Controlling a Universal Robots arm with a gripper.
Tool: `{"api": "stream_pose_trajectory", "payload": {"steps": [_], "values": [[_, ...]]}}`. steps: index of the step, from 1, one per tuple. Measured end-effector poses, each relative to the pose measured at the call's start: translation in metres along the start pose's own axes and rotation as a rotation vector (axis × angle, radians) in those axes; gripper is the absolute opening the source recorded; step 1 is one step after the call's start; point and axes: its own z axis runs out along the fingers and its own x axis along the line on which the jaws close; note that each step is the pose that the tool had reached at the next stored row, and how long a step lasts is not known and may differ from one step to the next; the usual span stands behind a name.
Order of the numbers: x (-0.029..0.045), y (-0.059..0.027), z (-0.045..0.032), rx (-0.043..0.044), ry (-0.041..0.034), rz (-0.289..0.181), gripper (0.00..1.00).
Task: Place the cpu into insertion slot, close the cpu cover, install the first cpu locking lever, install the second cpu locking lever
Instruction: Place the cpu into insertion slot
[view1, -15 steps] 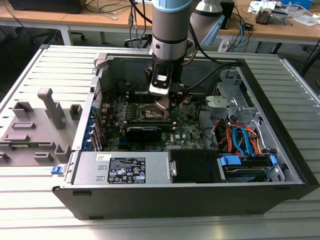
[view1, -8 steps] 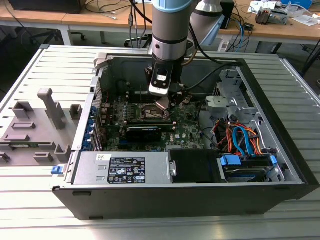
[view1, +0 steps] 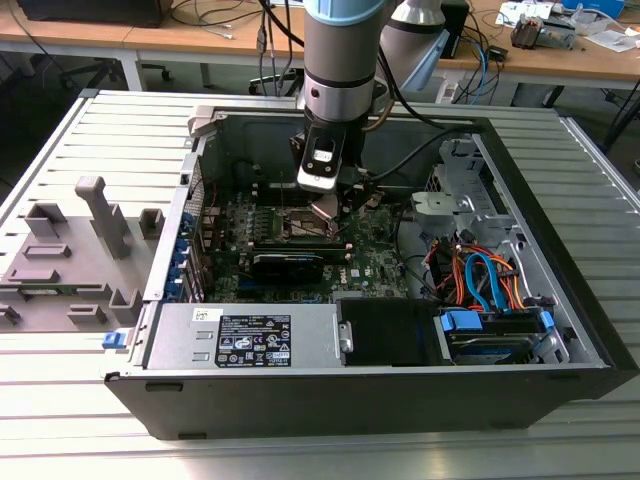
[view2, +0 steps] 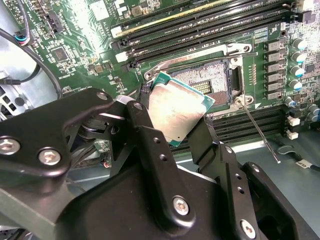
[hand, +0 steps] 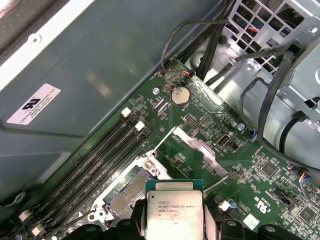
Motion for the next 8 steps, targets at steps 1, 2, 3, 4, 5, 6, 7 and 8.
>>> {"api": "stream_pose_trajectory", "payload": {"steps": [1, 2, 3, 4, 5, 6, 7, 8], "values": [[0.0000, 0.0000, 0.0000, -0.0001, 0.0000, 0.001, 0.55], [0.0000, 0.0000, 0.0000, -0.0001, -0.0002, 0.002, 0.55], [0.0000, 0.0000, 0.0001, -0.0001, -0.0001, 0.002, 0.55], [0.0000, 0.0000, 0.0001, -0.0001, -0.0002, 0.003, 0.55], [0.0000, 0.0000, 0.0001, -0.0001, -0.0003, 0.004, 0.55], [0.0000, 0.0000, 0.0001, 0.0000, -0.0004, 0.004, 0.55], [0.0000, 0.0000, 0.0001, -0.0001, -0.0004, 0.005, 0.55], [0.0000, 0.0000, 0.0001, -0.0001, -0.0004, 0.005, 0.55]]}}
